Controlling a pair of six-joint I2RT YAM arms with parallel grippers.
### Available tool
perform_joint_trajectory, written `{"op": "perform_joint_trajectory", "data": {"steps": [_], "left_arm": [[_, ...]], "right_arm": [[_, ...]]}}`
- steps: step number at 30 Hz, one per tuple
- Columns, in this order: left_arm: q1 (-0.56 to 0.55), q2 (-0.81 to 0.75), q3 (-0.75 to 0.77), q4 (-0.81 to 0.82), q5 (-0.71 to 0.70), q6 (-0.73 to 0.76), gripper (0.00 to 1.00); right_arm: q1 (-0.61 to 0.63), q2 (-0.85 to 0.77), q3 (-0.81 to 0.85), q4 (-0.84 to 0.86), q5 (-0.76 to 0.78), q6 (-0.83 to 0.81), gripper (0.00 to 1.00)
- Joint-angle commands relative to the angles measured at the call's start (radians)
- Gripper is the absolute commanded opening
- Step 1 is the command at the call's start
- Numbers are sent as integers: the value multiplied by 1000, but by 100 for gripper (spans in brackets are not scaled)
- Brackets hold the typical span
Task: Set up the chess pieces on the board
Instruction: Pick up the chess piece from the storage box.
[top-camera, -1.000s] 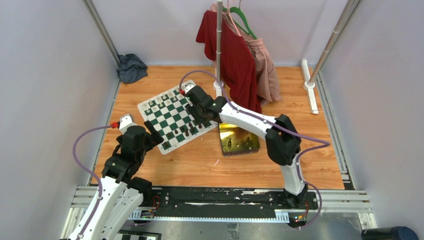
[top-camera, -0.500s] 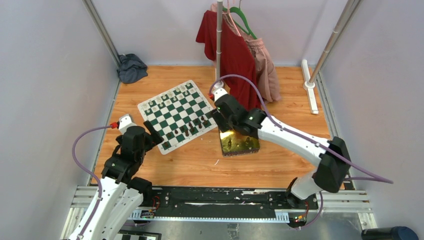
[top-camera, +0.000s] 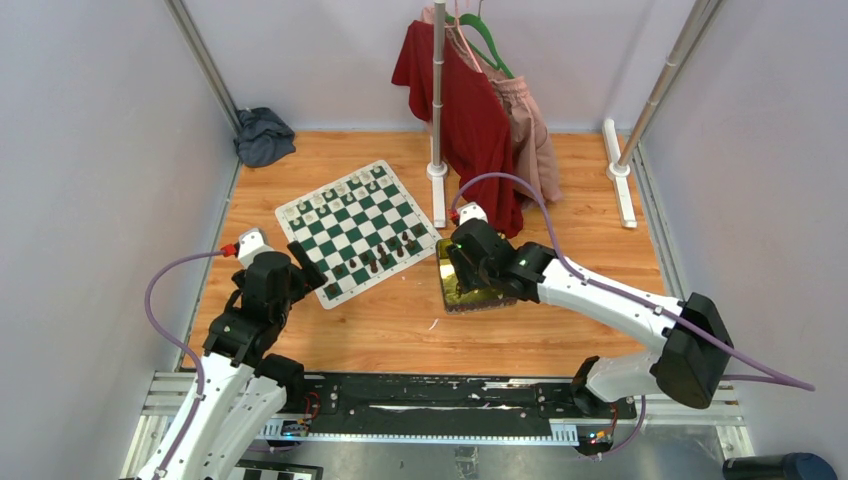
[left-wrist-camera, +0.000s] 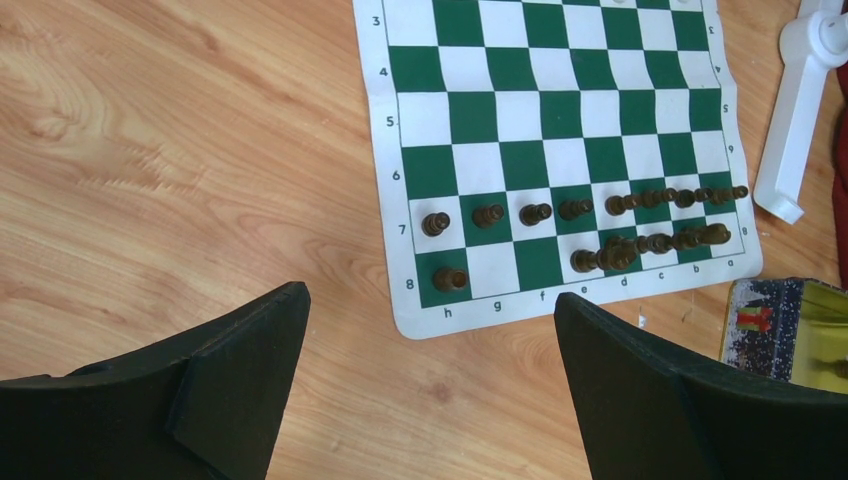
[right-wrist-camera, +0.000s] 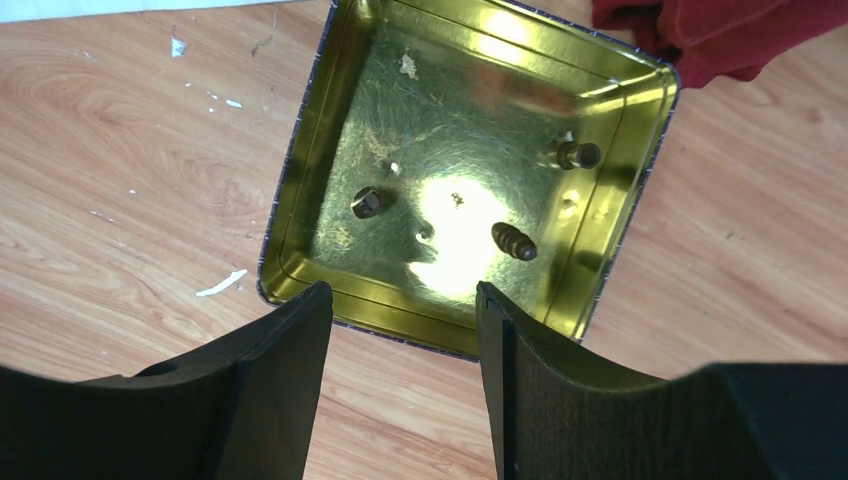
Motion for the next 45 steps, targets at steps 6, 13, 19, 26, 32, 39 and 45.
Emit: {"op": "perform_joint_trajectory", "data": {"steps": [6, 13, 19, 26, 32, 39, 45], "left_arm": [[-11, -1, 1, 16, -6, 17, 100], [-11, -7, -1, 19, -3, 19, 100], [-11, -8, -7, 28, 3, 25, 100], [-11, -6, -13, 36, 6, 29, 100], [-11, -9, -12, 35, 9, 31, 100], [-11, -12, -13, 36, 7, 31, 100], [-11, -9, -13, 36, 6, 31, 100]], "right_arm": [[-3, 55, -16, 55, -47, 236, 59], [-3, 134, 5, 40, 8, 317, 58], [-7, 179, 6, 44, 27, 341, 58], [-18, 231, 12, 63, 14, 351, 57], [-32, 265, 18, 85, 10, 345, 54], [-55, 282, 26, 102, -1, 331, 50], [-63, 297, 34, 103, -21, 326, 48]]}}
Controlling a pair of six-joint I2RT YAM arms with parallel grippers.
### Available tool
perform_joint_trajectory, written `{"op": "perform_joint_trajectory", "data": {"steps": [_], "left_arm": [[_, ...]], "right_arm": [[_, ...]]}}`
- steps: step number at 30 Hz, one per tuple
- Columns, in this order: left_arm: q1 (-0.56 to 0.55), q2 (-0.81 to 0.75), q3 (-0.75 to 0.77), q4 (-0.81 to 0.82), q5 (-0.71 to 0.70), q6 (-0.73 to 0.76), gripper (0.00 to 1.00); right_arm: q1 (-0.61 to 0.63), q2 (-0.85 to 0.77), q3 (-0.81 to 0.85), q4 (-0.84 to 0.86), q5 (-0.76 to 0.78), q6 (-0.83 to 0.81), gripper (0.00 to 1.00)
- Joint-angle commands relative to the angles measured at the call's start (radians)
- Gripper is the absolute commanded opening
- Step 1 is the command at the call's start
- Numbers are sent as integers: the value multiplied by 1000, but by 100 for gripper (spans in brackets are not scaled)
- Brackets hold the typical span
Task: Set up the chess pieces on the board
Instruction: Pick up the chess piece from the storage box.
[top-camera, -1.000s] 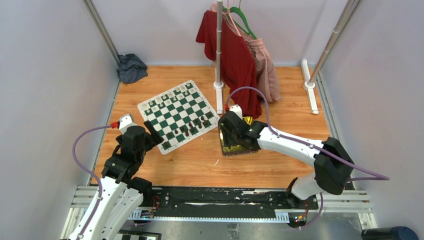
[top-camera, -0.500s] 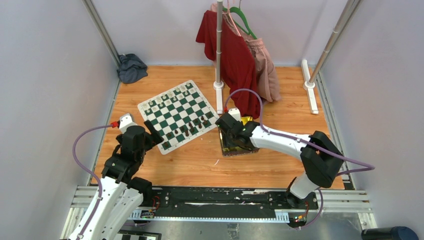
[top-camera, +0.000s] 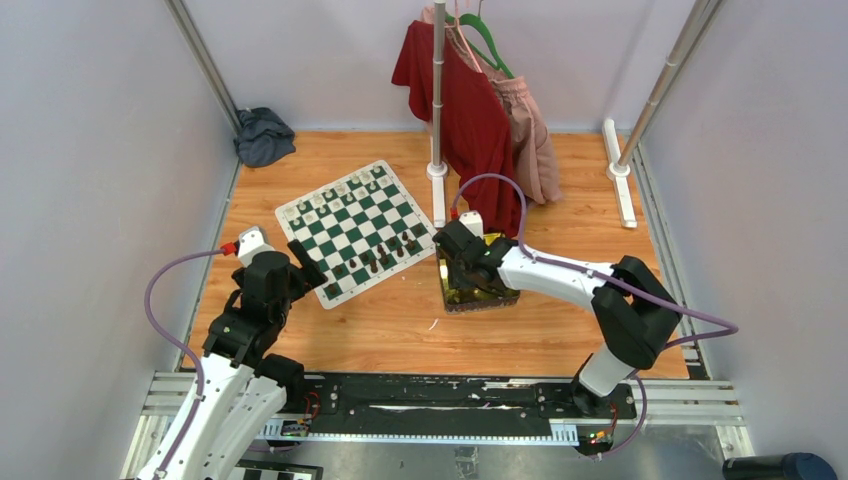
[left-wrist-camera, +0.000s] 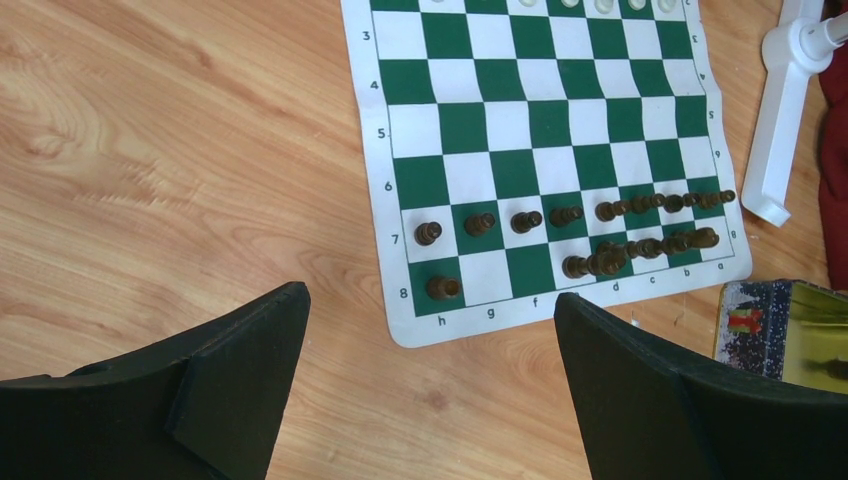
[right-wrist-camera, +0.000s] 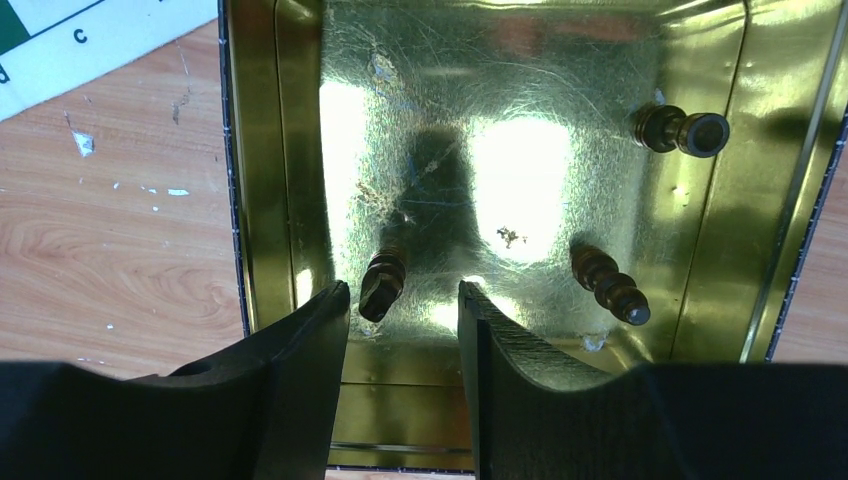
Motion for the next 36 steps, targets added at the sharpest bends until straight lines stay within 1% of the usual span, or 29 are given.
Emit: {"op": "perform_joint_trajectory", "data": {"steps": [1, 12, 21, 24, 27, 31, 36], "left_arm": [[-10, -5, -13, 11, 3, 11, 100], [-10, -7, -13, 9, -1, 9, 100], [-10, -6, -15, 10, -4, 8, 100], [-10, -7, -15, 9, -4, 8, 100], [-10, -6, -16, 10, -3, 8, 100], [-10, -8, -17, 9, -3, 8, 100], [-10, -9, -16, 11, -4, 7, 100]], "right_arm": [[-12, 18, 28, -1, -12, 0, 48], [-11, 38, 36, -1, -32, -4, 44], [-12, 53, 32, -4, -47, -1, 36], [-12, 58, 30, -6, -48, -1, 30], [-12, 59, 31, -11, -42, -2, 21], [-12, 62, 39, -21, -35, -10, 11], [-12, 51, 37, -27, -21, -13, 1]]}}
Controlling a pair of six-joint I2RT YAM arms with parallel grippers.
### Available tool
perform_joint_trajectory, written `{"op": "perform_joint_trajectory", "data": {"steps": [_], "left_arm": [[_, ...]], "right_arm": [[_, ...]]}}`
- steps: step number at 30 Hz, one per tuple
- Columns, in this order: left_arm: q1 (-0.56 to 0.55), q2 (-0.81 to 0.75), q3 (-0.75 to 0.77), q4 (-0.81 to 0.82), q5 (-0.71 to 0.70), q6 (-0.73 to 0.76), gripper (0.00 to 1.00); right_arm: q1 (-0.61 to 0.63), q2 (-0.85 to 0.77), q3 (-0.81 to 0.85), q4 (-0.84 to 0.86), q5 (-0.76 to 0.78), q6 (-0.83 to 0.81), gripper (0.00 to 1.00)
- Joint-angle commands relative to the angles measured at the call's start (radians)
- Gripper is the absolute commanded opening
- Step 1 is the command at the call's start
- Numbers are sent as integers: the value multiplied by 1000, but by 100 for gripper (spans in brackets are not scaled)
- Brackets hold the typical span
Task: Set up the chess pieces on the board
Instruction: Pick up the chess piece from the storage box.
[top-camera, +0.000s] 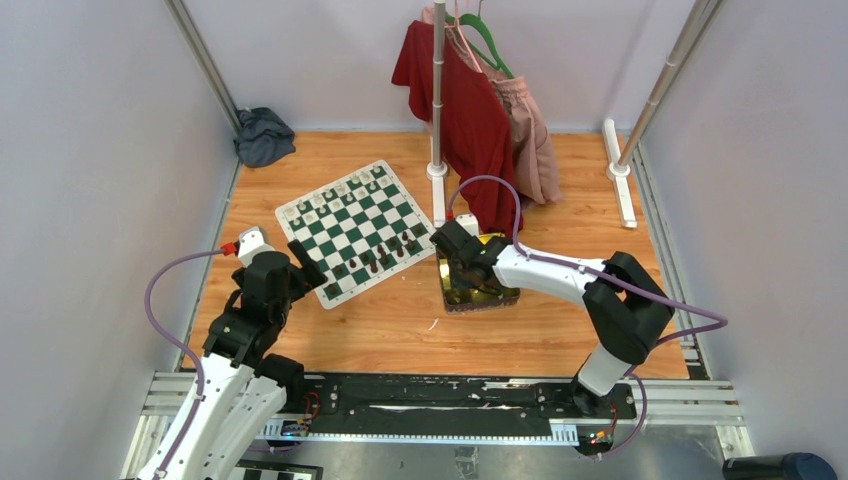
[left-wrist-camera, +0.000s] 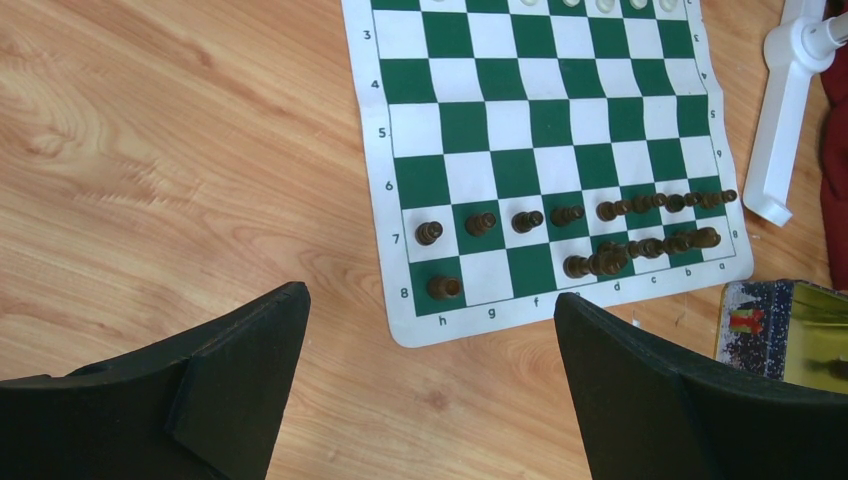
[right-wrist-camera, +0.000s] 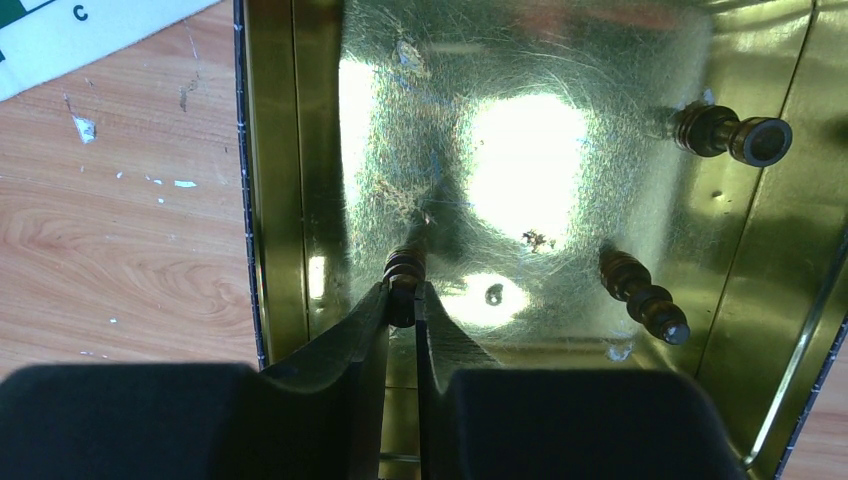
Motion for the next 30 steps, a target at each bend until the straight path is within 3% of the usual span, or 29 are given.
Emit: {"op": "perform_joint_trajectory", "data": {"steps": [1, 23, 30], "left_arm": [[-10, -8, -14, 10, -4, 8, 100], [-10, -4, -17, 13, -1, 11, 100], [-10, -4, -15, 13, -2, 11, 100]], "right_arm": [[-11, 5, 21, -32, 30, -6, 0], [-46, -75, -46, 30, 24, 20, 0], [-50, -92, -19, 43, 40, -57, 0]]}}
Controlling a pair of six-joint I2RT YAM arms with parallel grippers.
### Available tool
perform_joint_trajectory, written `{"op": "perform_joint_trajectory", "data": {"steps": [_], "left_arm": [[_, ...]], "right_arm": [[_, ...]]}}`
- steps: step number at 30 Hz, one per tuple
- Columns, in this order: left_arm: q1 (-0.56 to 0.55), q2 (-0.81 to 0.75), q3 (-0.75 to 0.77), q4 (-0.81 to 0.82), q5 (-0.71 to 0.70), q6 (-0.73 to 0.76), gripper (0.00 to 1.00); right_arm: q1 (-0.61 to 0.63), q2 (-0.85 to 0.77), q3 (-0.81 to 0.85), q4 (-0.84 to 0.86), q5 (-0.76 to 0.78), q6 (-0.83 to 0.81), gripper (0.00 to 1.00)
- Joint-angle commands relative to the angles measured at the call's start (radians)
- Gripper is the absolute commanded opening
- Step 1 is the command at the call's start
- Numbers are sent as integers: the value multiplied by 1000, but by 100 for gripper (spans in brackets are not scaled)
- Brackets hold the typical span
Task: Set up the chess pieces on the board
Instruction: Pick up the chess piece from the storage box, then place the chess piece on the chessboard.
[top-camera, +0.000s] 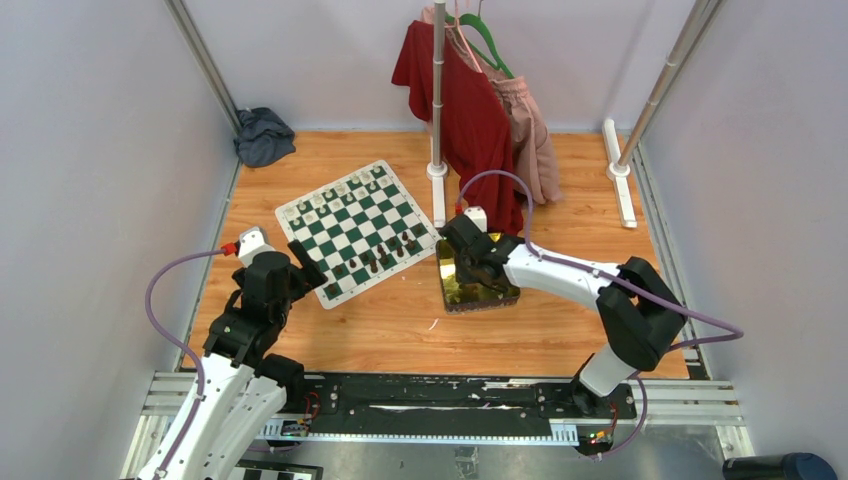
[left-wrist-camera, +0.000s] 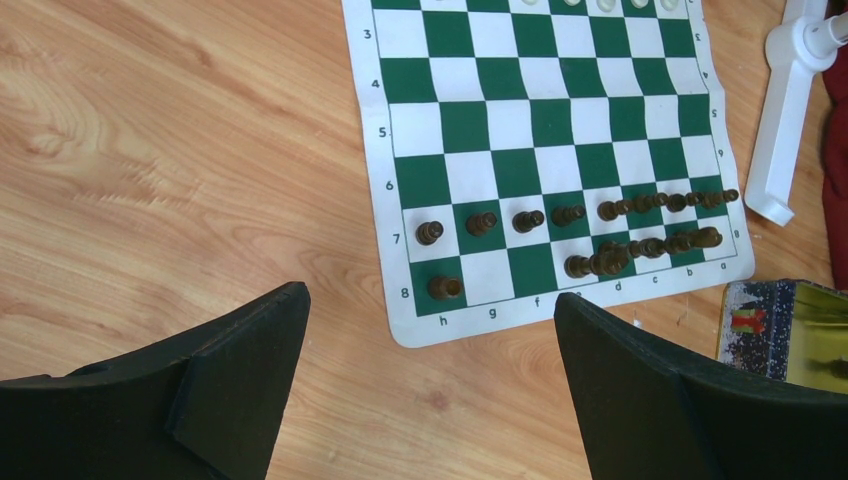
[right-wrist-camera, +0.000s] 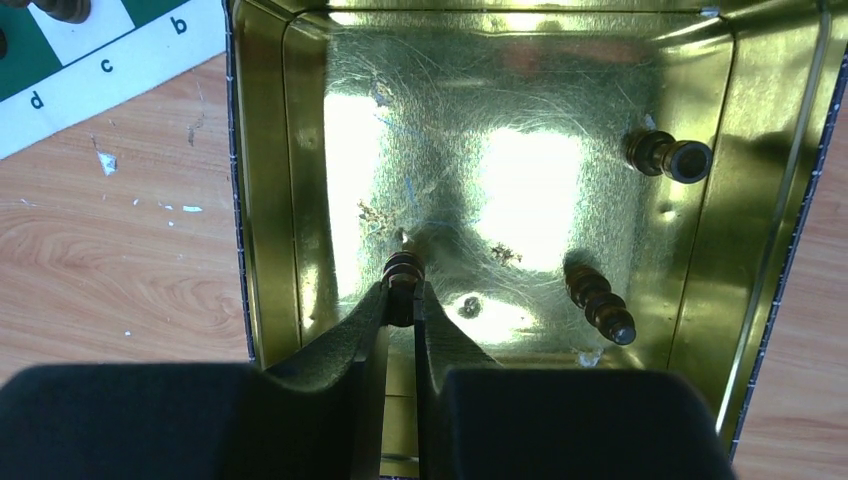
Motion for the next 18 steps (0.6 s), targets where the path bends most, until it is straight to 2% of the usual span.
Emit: {"op": "perform_joint_trajectory", "data": {"steps": [1, 10, 18], "left_arm": [[-10, -4, -11, 9, -2, 9, 100], [-10, -43, -17, 1, -38, -9, 100], [-10, -110, -9, -22, -46, -33, 100]], "right_arm": [[-11, -36, 25, 8, 39, -69, 0], [7, 57, 296, -71, 17, -245, 0], [107, 248, 566, -145, -20, -334, 0]]}}
